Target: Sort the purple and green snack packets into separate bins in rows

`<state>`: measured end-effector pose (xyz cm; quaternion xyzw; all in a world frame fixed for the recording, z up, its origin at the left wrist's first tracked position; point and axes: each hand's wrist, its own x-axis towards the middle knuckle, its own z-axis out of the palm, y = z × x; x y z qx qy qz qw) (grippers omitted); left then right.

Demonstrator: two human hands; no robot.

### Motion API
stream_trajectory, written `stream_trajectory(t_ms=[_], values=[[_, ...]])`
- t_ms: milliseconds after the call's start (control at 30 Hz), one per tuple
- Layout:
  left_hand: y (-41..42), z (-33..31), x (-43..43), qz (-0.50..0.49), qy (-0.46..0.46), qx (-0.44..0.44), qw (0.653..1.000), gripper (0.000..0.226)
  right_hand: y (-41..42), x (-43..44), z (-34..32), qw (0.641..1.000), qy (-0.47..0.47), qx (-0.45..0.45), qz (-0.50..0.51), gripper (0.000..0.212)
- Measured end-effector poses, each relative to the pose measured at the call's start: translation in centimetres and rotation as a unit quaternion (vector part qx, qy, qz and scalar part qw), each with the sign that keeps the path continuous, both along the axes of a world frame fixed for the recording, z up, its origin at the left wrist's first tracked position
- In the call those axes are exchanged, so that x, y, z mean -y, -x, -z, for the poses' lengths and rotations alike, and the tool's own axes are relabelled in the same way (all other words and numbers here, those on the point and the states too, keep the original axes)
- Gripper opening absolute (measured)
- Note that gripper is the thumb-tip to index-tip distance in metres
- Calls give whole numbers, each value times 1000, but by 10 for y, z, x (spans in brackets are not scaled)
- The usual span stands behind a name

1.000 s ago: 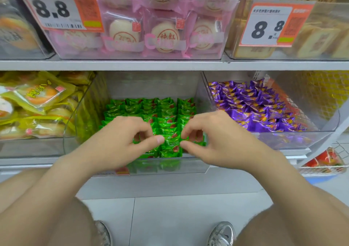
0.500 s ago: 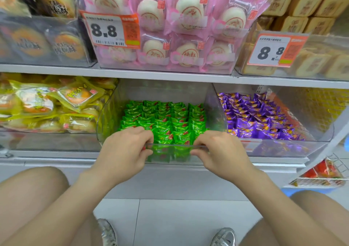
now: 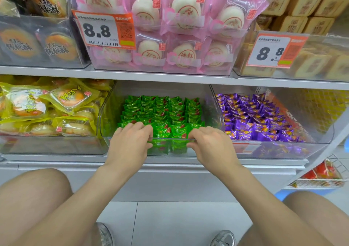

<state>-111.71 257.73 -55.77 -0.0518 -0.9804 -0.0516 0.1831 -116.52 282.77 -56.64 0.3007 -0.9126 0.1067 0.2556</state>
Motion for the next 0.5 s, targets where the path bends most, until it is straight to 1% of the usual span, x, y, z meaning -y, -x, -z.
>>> stream_trajectory(t_ms=[67,100,133,167,200,233,267,300,333,367,400,433,500], values=[[1,-1,-1,4,-5,4,1000,28,-1,-2,-2,1000,8,-12,-20,20],[1,-2,-3,12,-10,0,1000,31,-3,-3,-7,999,28,-24,-28,17],[0,-3,-6,25,-16,-6,1000,33,-5,-4,-12,996,71,-36,-25,17],[-1,-3,-11,39,-22,-12,999,33,-6,-5,-17,990,133,-45,-2,22],[-1,-4,-16,53,-28,-16,998,31,-5,-6,-21,978,200,-41,34,31],[-2,-4,-22,66,-31,-19,997,29,-3,-8,-26,964,253,-19,75,43],[-2,-5,-28,77,-32,-23,996,27,1,-10,-28,952,285,25,112,56],[-1,-5,-33,86,-30,-24,996,25,7,-12,-31,940,299,82,141,65],[1,-5,-38,93,-30,-24,995,21,13,-12,-32,930,300,138,160,70],[3,-5,-42,97,-33,-21,994,17,20,-12,-33,923,296,177,173,69],[5,-6,-45,100,-41,-19,994,14,26,-10,-34,917,294,199,181,64],[7,-7,-47,100,-50,-16,994,14,30,-7,-35,914,295,207,187,55],[10,-9,-51,97,-62,-9,993,20,37,-2,-37,912,288,214,198,40]])
